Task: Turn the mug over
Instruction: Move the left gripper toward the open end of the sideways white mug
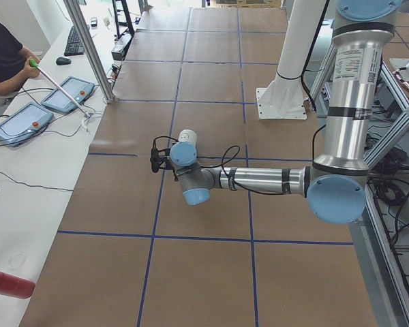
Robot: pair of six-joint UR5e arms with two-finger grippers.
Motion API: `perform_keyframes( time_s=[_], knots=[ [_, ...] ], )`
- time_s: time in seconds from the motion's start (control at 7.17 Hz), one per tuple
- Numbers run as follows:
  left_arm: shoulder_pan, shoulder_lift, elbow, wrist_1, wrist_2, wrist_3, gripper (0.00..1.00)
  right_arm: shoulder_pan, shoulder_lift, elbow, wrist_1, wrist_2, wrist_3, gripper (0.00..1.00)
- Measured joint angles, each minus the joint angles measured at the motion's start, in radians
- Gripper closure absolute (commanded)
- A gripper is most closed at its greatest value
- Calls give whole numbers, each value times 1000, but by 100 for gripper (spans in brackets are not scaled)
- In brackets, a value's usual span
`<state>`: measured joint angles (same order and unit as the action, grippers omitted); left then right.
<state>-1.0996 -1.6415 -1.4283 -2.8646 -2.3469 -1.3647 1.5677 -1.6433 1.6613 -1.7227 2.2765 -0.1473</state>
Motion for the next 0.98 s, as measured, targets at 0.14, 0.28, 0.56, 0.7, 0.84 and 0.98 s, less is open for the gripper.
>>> perform_keyframes(
  time_s=[0.14, 0.28, 0.56, 0.7, 0.84, 0.98],
  knots=[
    [54, -17, 14, -65, 58, -87, 0, 0, 0, 0, 0, 0, 0, 0],
    [83, -27, 30, -133, 82, -165, 0, 0, 0, 0, 0, 0, 0, 0],
    [105, -36, 86, -348, 115, -334, 0, 0, 0, 0, 0, 0, 0, 0],
    [138, -46, 97, -427, 184, -405, 0, 0, 0, 0, 0, 0, 0, 0],
    [206, -64, 104, -484, 297, -480, 0, 0, 0, 0, 0, 0, 0, 0],
    [271, -77, 117, -550, 409, -543, 0, 0, 0, 0, 0, 0, 0, 0]
  ],
)
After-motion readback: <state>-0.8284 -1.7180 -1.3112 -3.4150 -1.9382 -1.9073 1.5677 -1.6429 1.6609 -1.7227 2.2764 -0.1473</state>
